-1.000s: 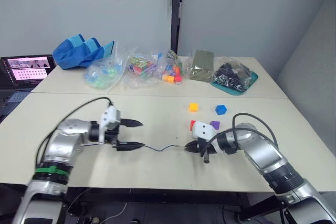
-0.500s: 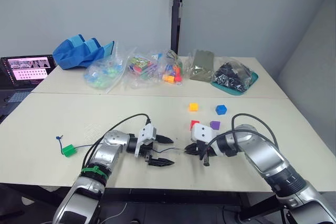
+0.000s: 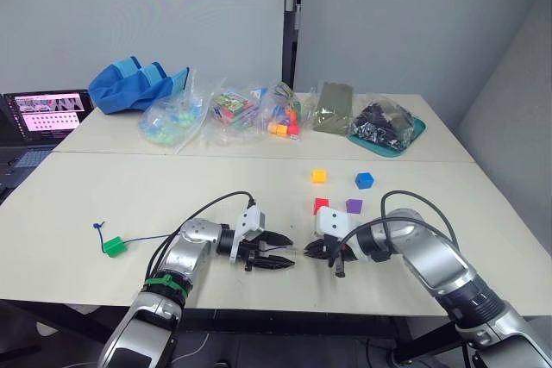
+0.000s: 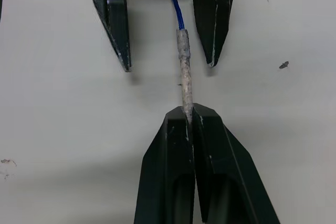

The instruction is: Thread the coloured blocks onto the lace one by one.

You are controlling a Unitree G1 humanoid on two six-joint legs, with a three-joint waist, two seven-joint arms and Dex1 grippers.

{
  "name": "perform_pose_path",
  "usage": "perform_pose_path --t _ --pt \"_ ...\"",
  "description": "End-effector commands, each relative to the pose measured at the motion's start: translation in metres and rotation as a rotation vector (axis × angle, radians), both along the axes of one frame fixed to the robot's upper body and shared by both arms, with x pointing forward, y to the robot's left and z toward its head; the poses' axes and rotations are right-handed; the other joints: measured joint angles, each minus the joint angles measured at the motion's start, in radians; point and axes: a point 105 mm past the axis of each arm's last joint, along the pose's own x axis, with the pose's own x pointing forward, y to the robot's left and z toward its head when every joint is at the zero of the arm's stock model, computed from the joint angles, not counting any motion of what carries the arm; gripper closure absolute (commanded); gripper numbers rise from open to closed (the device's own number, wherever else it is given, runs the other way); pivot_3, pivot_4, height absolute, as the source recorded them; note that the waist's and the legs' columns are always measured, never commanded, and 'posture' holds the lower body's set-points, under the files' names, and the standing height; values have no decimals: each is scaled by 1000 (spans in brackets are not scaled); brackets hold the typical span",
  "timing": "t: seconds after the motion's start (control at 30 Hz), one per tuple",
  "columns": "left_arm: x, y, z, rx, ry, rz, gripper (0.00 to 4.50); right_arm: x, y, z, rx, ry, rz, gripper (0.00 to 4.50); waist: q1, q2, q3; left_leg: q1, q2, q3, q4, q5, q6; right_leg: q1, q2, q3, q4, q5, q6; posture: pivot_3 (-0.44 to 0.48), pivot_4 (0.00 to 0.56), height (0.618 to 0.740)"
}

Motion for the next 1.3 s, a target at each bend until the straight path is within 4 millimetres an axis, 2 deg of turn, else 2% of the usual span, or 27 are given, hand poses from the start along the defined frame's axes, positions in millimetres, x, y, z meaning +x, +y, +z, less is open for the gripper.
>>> perform_pose_path --t 0.03,0.13,0.17,0.5,0.67,0.83,0.93,1.03,1.17,1.3 --pt "-2 -3 3 -27 6 -8 3348 -3 4 7 12 -24 18 4500 0 0 0 0 0 0 0 0 0 0 0 0 0 0 0 0 150 740" --pt "-2 -5 2 -29 13 -11 4347 -4 5 5 14 -19 20 4500 0 0 0 0 0 0 0 0 0 0 0 0 0 0 0 0 150 740" --pt "-3 -6 1 -28 16 -13 4444 -5 5 5 16 -17 20 4500 0 0 0 0 0 0 0 0 0 0 0 0 0 0 0 0 150 740" --pt "-3 -10 2 -54 36 -11 4444 -8 5 5 30 5 -4 4500 1 0 0 0 0 0 0 0 0 0 0 0 0 0 0 0 150 740" --pt "-3 -10 1 -52 39 -15 4500 -13 2 17 70 12 -12 2894 1 0 0 0 0 0 0 0 0 0 0 0 0 0 0 0 150 740" --pt "-4 -9 0 -63 41 -14 4500 -15 -20 29 177 -7 -130 1155 3 0 0 0 0 0 0 0 0 1 0 0 -1 0 0 0 150 740" --pt "-4 -8 -1 -69 45 -15 4500 -9 -45 38 269 -62 -296 163 3 0 0 0 0 -1 0 0 0 1 0 0 -1 0 0 0 150 740" --pt "-1 -7 3 -85 43 -11 4500 -7 -74 44 386 -154 -491 74 4 -1 0 0 -1 -1 0 0 0 1 0 0 -1 0 0 0 150 740" --pt "1 -4 5 -94 40 -6 4500 -12 -103 43 498 -241 -682 74 1 -1 -1 0 -1 -1 0 0 0 2 0 0 -1 0 0 0 150 740" --pt "4 -1 8 -100 31 4 4500 -31 -123 31 657 -183 -815 74 -1 -1 -1 1 -1 -2 0 0 0 2 0 0 0 0 0 0 150 740"
